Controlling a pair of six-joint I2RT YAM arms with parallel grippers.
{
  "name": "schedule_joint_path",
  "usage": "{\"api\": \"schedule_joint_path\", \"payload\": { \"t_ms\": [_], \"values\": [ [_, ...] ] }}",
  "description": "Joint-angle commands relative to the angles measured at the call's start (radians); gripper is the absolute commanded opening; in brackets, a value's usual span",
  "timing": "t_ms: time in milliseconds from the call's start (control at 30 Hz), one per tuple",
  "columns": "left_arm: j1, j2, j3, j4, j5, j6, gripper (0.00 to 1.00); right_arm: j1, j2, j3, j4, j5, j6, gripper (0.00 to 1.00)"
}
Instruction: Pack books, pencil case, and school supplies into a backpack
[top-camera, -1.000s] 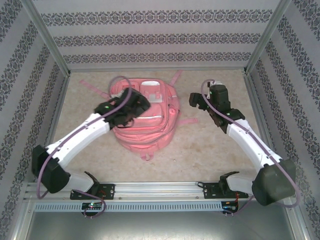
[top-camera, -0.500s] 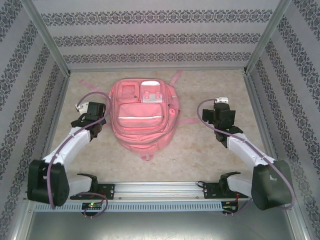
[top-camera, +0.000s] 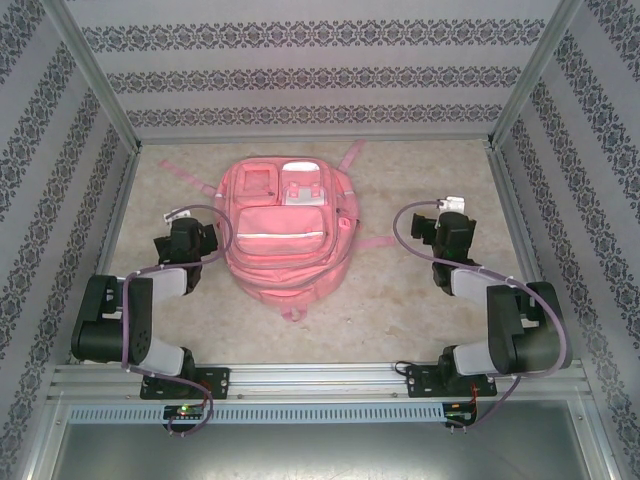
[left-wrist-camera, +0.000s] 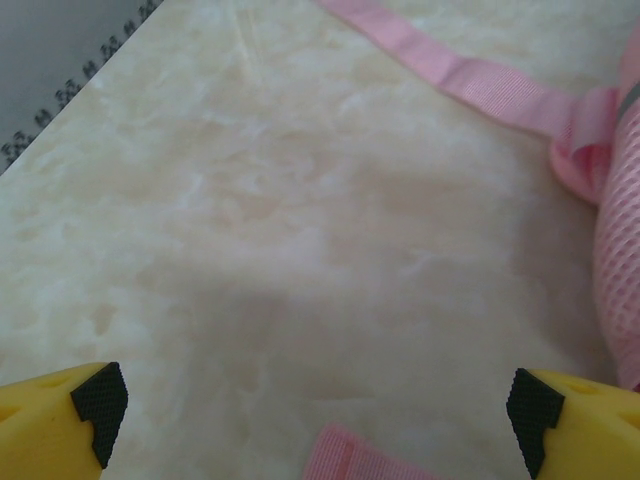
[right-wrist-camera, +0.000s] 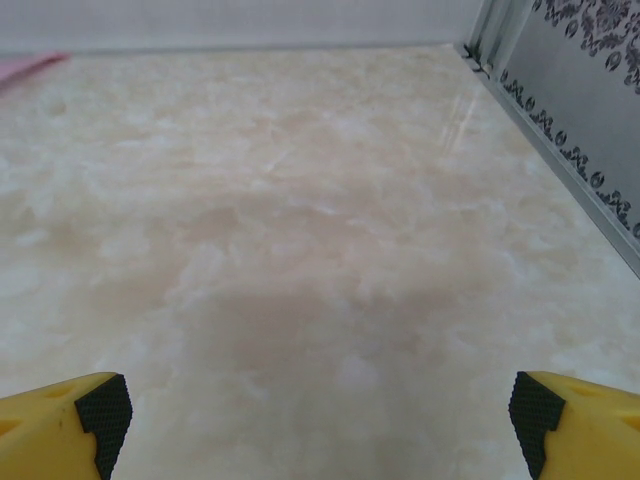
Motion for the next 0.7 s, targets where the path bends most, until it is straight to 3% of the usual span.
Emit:
{"api": "schedule_joint_path", "payload": {
  "t_ms": [0, 167, 233, 267, 667],
  "values": [
    [0.013, 0.004, -0.027, 0.200, 0.143, 0.068, 1.00, -0.018, 0.060, -0.036, 0.197, -0.099, -0.015, 0.98],
    [0.011, 0.111, -0.076, 0.414, 0.299, 0.143, 1.00, -0.020, 0.086, -0.056, 0.253, -0.161, -0.039, 0.98],
    [0.010, 0.089, -0.056, 0.331, 0.300, 0.143, 1.00, -0.020, 0.091, -0.056, 0.258, -0.164, -0.039, 0.98],
    [0.007, 0.105, -0.068, 0.383, 0.300, 0.146, 1.00, -0.020, 0.089, -0.054, 0.254, -0.163, -0.039, 0.98],
    [0.002, 0.094, -0.050, 0.325, 0.319, 0.160, 1.00, -0.017, 0.090, -0.056, 0.258, -0.159, -0.044, 0.98]
  ]
}}
